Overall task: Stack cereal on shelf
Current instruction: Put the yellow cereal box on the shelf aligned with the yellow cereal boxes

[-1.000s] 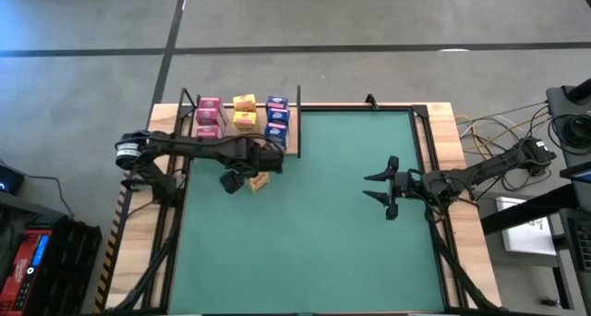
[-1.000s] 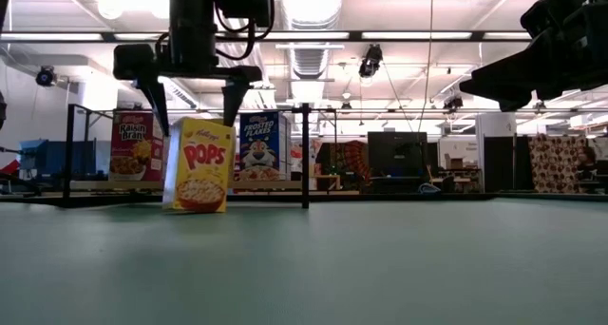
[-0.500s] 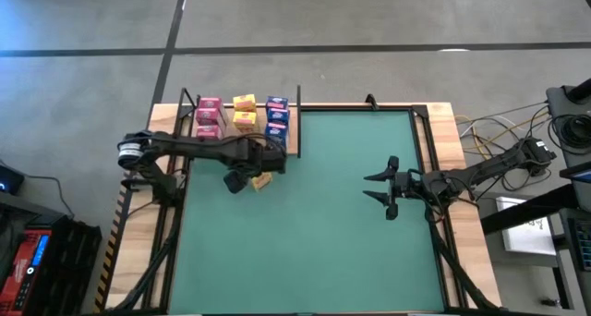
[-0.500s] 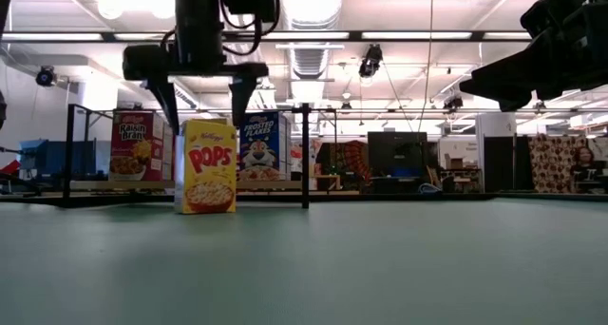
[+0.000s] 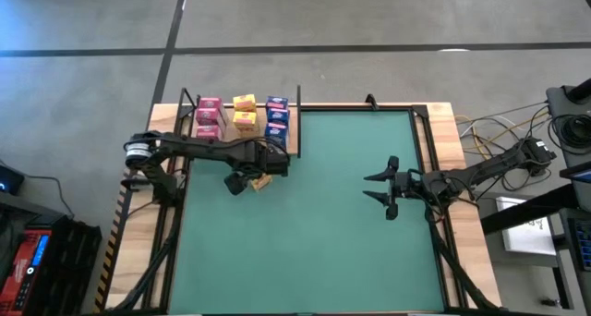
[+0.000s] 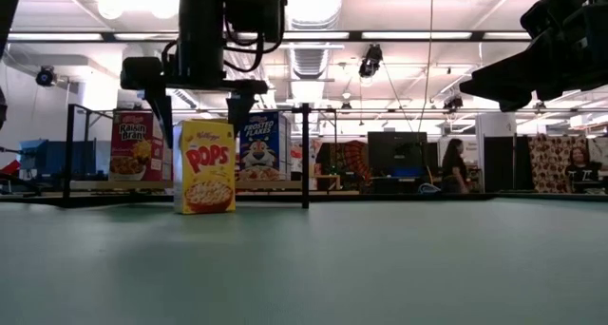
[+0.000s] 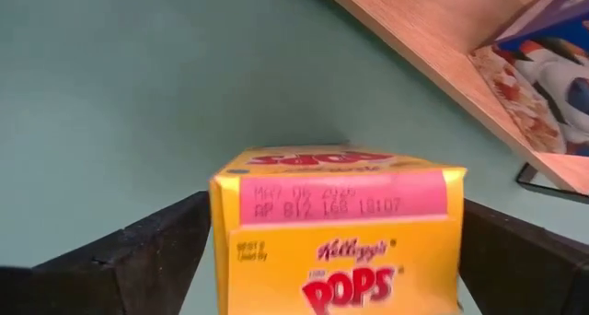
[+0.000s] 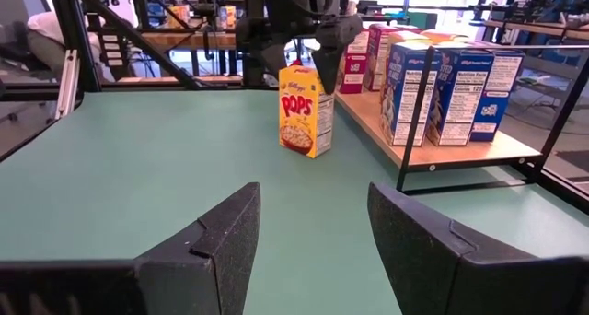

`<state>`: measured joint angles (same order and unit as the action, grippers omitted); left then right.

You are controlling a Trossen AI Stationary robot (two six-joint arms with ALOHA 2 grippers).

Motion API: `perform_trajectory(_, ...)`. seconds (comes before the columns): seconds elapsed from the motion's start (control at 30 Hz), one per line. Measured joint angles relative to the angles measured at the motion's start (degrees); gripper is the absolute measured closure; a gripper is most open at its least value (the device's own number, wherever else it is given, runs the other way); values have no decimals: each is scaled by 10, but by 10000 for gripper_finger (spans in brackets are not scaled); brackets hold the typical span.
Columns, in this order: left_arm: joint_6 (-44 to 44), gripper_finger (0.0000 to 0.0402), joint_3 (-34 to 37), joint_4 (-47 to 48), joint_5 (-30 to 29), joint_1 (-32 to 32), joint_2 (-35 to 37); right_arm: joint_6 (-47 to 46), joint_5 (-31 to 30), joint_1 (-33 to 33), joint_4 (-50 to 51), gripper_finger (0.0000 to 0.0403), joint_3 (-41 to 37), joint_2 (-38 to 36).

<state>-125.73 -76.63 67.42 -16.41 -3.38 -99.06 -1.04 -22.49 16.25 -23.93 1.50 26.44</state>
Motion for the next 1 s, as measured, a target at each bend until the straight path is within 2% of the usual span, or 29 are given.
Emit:
perform_trajectory(0.37, 17, 86, 3, 1, -2, 0, -15, 0, 0, 0, 0, 211, 0, 0)
perform_trajectory(0.57, 66, 89, -4, 27, -40, 0, -3, 0, 0, 0, 1, 211, 0, 0)
perform_trajectory(0.83, 182, 86, -32, 78, -163, -4, 14, 0, 0, 0, 1, 211, 0, 0)
perform_trajectory(1.0, 254, 86, -27, 77, -163, -39, 35, 0, 0, 0, 1, 211, 0, 0)
